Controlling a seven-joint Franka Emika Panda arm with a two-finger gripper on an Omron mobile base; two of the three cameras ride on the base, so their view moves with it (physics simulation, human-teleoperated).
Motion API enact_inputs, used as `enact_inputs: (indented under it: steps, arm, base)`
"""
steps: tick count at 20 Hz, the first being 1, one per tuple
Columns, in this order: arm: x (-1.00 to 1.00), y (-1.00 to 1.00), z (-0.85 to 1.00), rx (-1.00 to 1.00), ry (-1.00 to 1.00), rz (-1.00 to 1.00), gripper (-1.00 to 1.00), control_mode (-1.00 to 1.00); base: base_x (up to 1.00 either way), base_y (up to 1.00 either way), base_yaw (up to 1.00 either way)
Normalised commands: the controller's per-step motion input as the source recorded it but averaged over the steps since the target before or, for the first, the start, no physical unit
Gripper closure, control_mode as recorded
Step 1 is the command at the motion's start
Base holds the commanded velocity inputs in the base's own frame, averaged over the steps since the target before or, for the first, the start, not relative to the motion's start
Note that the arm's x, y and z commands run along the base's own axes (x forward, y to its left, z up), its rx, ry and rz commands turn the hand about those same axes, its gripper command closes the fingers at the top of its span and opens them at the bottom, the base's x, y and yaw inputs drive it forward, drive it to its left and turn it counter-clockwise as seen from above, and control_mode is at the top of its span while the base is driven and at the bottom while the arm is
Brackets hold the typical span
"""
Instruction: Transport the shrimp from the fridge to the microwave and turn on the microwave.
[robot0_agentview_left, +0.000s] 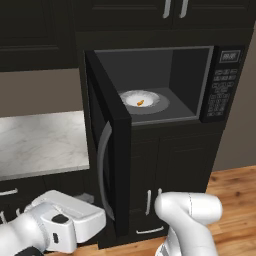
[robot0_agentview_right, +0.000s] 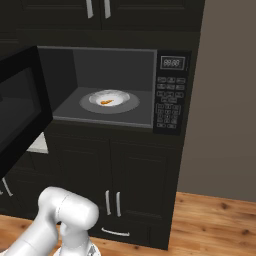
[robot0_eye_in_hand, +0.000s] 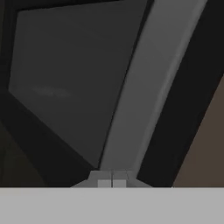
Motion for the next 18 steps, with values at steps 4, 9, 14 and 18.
enact_inputs:
  steps: [4,9,14,18]
  arm:
    - [0.29,0.09,-0.23,-0.09,0.00,-0.10,1.00,-1.00]
    - [0.28,0.04,-0.25,-0.08,0.00,-0.09,1.00,-1.00]
    - [0.28,0.00,-0.16,-0.06,-0.01,-0.03,1.00,-1.00]
    - [0.31,0.00,-0.06,-0.06,0.00,0.00,1.00,-1.00]
  base:
    - [0.00,0.00,0.00]
    - [0.00,0.00,0.00]
    - [0.00,0.00,0.00]
    - [0.00,0.00,0.00]
